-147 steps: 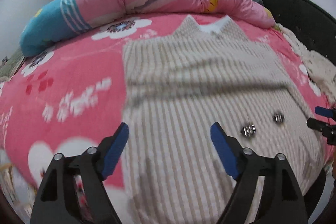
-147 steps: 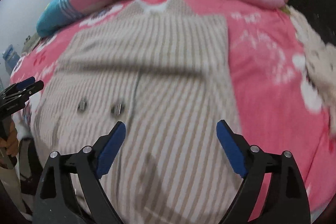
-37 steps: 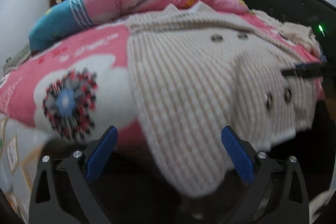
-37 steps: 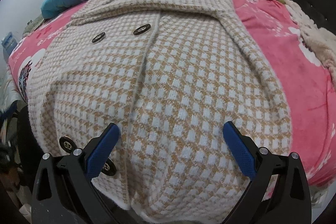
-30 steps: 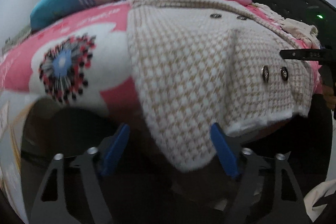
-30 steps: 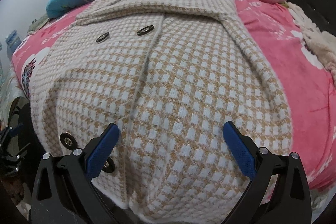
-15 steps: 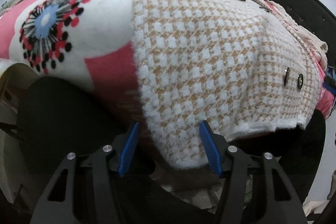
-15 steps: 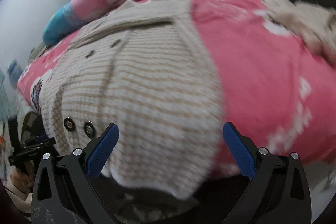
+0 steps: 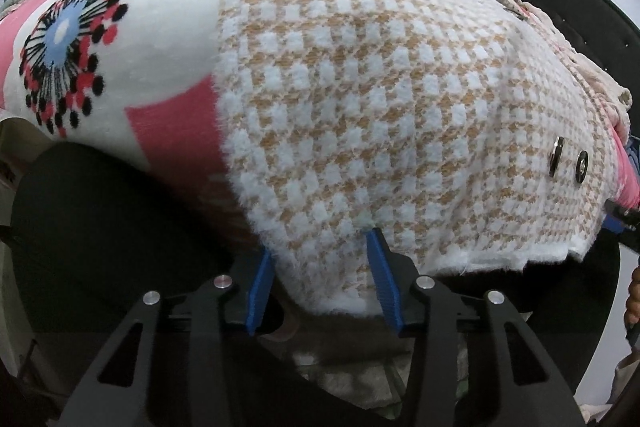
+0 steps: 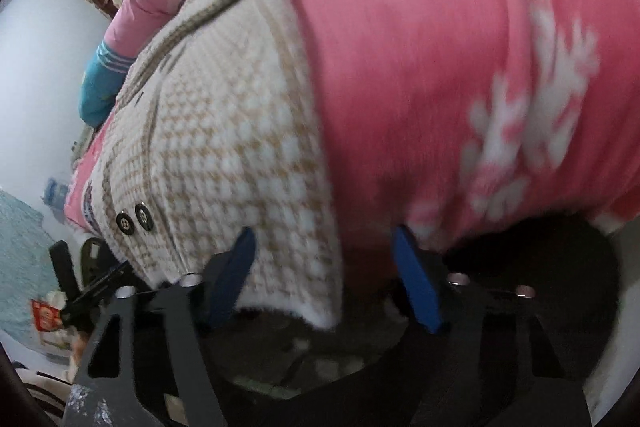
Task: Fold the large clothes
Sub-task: 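Slide both tools under the cardigan hem and close them on it, then lift the hem with both tools and fold it toward the collar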
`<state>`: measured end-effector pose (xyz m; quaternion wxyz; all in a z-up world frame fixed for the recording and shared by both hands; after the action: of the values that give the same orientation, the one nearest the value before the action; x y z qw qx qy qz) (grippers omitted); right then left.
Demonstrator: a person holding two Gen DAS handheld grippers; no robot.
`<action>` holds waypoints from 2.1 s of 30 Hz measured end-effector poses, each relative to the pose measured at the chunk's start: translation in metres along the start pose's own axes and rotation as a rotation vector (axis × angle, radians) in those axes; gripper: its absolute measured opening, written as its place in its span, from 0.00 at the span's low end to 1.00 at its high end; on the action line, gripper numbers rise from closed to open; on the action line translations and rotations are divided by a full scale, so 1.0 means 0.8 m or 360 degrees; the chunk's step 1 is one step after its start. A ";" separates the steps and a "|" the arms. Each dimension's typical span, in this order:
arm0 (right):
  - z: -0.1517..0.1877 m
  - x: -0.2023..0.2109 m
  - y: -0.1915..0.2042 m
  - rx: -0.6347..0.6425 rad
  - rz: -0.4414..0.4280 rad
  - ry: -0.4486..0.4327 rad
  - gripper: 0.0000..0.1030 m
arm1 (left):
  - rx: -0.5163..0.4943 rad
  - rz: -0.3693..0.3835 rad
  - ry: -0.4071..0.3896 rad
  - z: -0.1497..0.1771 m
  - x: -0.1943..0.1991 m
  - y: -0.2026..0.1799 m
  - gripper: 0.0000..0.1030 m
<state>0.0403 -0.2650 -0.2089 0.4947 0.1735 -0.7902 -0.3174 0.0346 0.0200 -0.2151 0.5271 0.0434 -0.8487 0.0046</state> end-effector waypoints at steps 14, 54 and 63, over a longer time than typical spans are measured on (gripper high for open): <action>0.030 0.009 0.074 0.0061 -0.0208 -0.0028 0.04 | -0.0026 0.0261 -0.0196 0.012 0.075 0.005 0.07; -0.277 -0.035 0.075 0.0016 -0.0519 -0.0351 0.58 | 0.0694 0.0585 -0.0238 -0.250 0.069 0.128 0.65; -0.192 0.053 0.071 0.0055 -0.0349 -0.0408 0.76 | 0.0235 0.0660 -0.0333 -0.167 0.137 0.067 0.66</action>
<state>0.1601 -0.2985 -0.0947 0.3493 0.2254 -0.8285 -0.3753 0.1017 0.0733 -0.0554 0.4194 -0.0930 -0.8868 0.1703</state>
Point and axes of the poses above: each gripper's, at about its wrist camera, not at the fingertips, and x roughly against the way its jaws point, y to its left, z to its underside, the point moved 9 cm from there along -x, roughly the way its jaws point, and after that the axes turned 15 degrees about -z, right-handed, at the moved point
